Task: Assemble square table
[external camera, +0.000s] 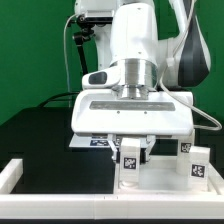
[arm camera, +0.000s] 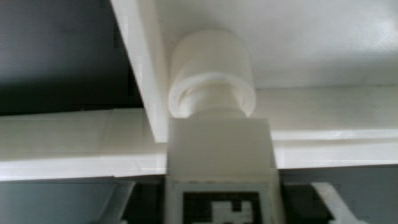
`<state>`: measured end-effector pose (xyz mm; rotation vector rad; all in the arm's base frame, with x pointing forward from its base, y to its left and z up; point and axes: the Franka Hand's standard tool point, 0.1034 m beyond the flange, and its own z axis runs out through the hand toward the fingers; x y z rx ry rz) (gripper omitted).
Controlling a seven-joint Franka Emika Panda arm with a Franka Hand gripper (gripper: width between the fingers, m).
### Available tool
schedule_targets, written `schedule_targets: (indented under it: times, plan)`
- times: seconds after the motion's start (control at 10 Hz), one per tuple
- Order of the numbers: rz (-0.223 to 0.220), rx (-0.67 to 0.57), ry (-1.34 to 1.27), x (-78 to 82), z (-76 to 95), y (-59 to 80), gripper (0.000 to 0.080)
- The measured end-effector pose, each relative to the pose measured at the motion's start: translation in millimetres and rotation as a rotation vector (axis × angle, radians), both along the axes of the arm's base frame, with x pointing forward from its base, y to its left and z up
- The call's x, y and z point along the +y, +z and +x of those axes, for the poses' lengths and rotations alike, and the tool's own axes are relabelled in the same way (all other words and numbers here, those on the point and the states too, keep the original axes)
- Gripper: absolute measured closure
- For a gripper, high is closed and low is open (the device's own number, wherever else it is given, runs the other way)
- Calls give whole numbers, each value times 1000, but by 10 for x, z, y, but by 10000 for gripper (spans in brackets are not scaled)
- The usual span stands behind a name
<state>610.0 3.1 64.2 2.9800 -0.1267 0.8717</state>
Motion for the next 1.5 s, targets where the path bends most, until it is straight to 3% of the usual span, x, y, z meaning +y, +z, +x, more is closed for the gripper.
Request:
schedule_targets:
  times: [0.1,0.2,0.3,1.0,1.2,1.4,1.5]
  plan:
    - [2,5,1,3,-5,-10,500]
    - [2,5,1,3,-5,-10,315]
    - [2,5,1,3,-5,-10,189]
    - [3,7,1,3,-6,-12,151]
    - [58,111,7,27,27,99,151]
    - [96,187,3,0,48,91,151]
    - [137,282,4,54,0,24,151]
